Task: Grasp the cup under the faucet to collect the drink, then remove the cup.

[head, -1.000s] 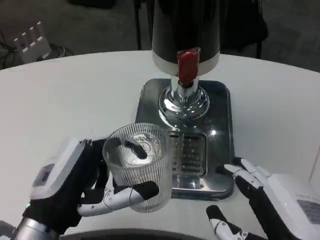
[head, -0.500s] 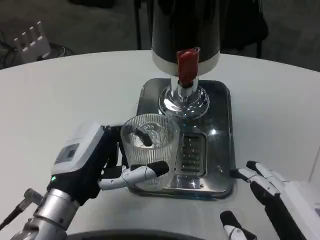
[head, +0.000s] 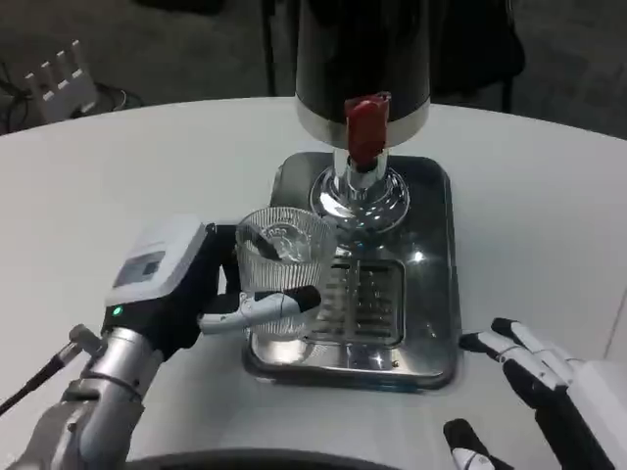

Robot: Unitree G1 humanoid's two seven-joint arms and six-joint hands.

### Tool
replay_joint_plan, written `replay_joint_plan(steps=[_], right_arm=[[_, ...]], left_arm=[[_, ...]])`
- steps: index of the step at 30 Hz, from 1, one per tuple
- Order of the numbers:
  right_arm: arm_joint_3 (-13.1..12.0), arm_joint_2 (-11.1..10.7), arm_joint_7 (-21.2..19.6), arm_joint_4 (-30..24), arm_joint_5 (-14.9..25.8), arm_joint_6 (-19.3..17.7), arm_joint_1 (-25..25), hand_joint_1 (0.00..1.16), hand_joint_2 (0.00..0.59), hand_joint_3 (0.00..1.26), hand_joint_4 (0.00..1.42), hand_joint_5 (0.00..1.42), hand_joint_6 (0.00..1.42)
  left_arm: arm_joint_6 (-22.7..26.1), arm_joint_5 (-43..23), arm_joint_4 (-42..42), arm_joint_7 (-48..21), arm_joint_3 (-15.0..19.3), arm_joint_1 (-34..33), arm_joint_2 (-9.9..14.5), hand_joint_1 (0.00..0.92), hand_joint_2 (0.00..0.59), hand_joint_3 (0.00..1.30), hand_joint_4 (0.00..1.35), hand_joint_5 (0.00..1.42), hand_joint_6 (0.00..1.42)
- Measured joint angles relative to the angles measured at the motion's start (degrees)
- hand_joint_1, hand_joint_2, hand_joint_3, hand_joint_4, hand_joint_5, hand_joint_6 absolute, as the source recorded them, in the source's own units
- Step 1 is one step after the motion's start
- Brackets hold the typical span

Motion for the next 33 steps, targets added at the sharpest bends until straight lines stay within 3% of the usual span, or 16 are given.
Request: replay_joint_plan(steps=[13,22,28,33], right_arm=[[-4.8,0.1,-0.1,0.0,5.4,-4.3,0.1,0.30,0.454,0.19,0.07,0.11,0.15],[-6.5,0.1,-0.1,0.0,6.9,-4.6,0.1,0.30,0.454,0.19,0.08,0.11,0.15],[-6.5,0.1,-0.1,0.0,7.4,-4.6,0.1,0.30,0.454,0.20,0.08,0.12,0.15],[-6.4,0.1,-0.1,0.0,7.4,-4.6,0.1,0.31,0.456,0.20,0.09,0.12,0.16]], left_arm=[[2.8,2.4,9.6,4.0,-7.1,-10.1,-0.9,0.397,0.182,1.00,1.06,1.26,1.42],[4.9,3.1,10.7,2.2,-10.3,-13.8,-1.2,0.298,0.152,0.71,0.73,0.93,1.26],[5.5,2.9,10.3,0.7,-10.5,-14.1,-1.1,0.198,0.113,0.52,0.42,0.58,0.97],[5.6,2.9,9.7,-1.3,-11.0,-14.1,-0.8,0.177,0.101,0.46,0.34,0.47,0.83]])
